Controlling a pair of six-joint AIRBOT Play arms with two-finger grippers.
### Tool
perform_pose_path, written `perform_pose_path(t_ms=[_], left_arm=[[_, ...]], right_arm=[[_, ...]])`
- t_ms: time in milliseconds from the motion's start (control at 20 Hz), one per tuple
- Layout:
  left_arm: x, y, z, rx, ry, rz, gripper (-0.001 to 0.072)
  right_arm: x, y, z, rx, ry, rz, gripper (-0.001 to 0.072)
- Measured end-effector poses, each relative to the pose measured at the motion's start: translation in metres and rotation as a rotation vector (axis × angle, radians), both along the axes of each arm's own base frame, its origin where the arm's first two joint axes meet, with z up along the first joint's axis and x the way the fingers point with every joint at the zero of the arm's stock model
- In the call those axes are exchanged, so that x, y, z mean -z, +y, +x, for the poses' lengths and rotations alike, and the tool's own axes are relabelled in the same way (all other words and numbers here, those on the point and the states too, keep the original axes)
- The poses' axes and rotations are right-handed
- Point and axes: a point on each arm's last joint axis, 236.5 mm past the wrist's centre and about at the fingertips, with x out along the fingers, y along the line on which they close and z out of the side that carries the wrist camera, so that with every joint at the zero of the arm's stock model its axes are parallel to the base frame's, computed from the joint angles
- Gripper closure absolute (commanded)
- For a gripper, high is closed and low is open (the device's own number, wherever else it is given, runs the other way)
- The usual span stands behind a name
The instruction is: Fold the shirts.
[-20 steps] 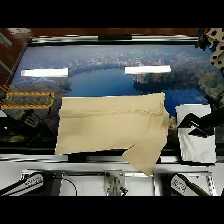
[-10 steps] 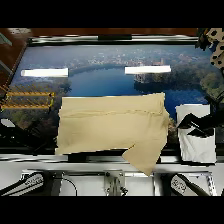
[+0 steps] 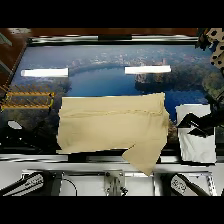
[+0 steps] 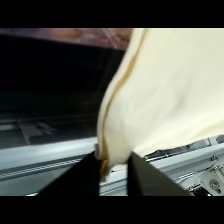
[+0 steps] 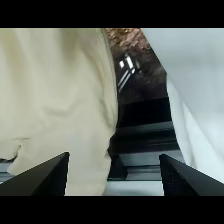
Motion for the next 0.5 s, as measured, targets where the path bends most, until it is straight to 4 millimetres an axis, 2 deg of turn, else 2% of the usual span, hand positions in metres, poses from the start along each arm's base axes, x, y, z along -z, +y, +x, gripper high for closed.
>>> perform_pose_path(t_ms=[50,150,250,400,500], left_arm=[[-0.001,-0.004,0.001,0.001,-0.002,-0.01,0.0672],[-0.002,-0.009,0.002,0.007,-0.008,-0.019,0.0672],[-0.003,-0.012,0.003,0.012,-0.013,-0.025,0.0672],[-0.004,-0.015,0.004,0.02,-0.022,-0.029,0.0672],[-0.004,-0.015,0.005,0.022,-0.025,-0.031,0.0672]], right_arm=[[0.001,-0.002,-0.001,0.0,0.004,-0.008,0.0027],[0.009,-0.01,-0.01,-0.008,0.038,-0.046,0.0027],[0.02,-0.012,-0.028,-0.024,0.103,-0.061,0.0027],[0.041,0.016,-0.055,-0.049,0.154,0.032,0.0028],[0.054,0.037,-0.063,-0.039,0.135,0.099,0.0102]])
